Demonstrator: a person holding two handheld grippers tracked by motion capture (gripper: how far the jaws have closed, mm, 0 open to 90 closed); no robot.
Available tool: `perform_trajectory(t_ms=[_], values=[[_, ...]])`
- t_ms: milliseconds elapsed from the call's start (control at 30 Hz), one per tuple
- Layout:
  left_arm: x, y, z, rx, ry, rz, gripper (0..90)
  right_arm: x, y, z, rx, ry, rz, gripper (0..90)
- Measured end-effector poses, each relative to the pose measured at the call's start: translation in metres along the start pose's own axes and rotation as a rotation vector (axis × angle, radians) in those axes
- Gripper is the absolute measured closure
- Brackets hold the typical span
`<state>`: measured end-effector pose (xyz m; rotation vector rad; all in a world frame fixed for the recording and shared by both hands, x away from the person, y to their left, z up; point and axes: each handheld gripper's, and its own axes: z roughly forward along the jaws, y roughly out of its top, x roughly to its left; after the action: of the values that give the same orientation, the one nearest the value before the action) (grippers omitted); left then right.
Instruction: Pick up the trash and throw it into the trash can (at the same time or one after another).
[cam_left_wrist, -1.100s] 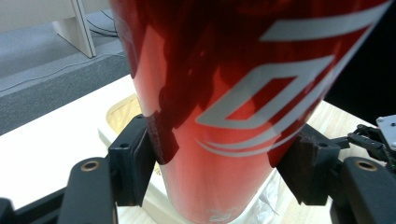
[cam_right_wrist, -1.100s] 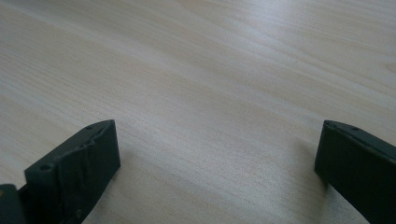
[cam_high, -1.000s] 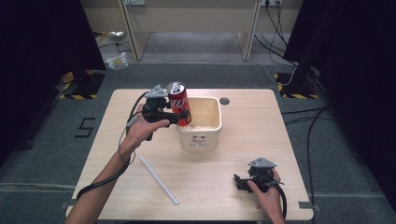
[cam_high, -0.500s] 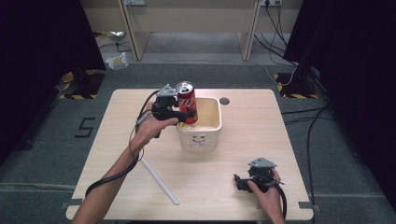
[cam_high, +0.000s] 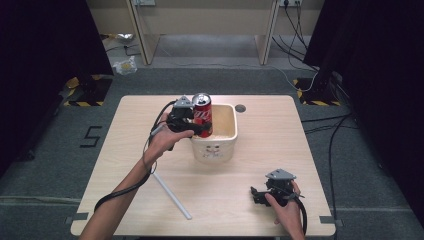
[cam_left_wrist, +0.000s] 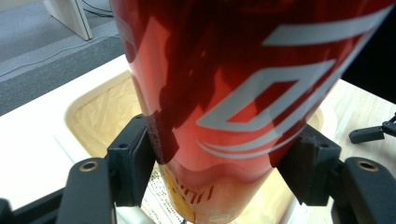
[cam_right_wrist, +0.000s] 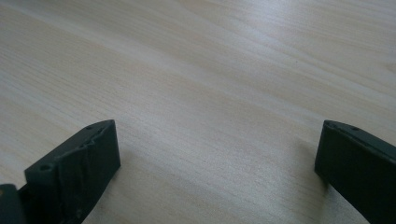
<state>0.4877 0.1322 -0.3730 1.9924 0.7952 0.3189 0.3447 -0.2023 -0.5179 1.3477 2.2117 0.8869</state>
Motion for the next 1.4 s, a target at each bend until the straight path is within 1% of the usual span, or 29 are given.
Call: perform_trajectory(t_ms=[200, 300, 767, 1100, 1167, 1400], values=[[0.0017, -0.0033, 0.0007, 0.013, -0.001, -0.002, 32.0, -0.0001, 0.0, 0.0, -0.001, -0.001, -0.002, 0.2], [0.0012, -0.0051, 0.001, 0.017, 0.003, 0.012, 32.9, 0.0, 0.0, 0.0, 0.0, 0.0, 0.0, 0.2], [0.0023, -0.0079, 0.0045, 0.04, -0.004, 0.013, 32.7, -0.0001, 0.0, 0.0002, -0.002, 0.0, -0.002, 0.2], [0.0039, -0.007, 0.0048, 0.035, 0.004, 0.006, 33.2, -0.0002, 0.0, 0.0003, -0.002, 0.003, -0.002, 0.2], [0.0046, -0.0058, 0.0033, 0.026, 0.006, -0.002, 33.2, -0.0001, -0.0001, 0.0002, -0.001, 0.003, -0.001, 0.2], [0.0064, -0.0031, -0.0023, 0.012, 0.016, -0.006, 33.3, -0.0001, 0.0, 0.0002, -0.002, 0.004, 0.001, 0.2]])
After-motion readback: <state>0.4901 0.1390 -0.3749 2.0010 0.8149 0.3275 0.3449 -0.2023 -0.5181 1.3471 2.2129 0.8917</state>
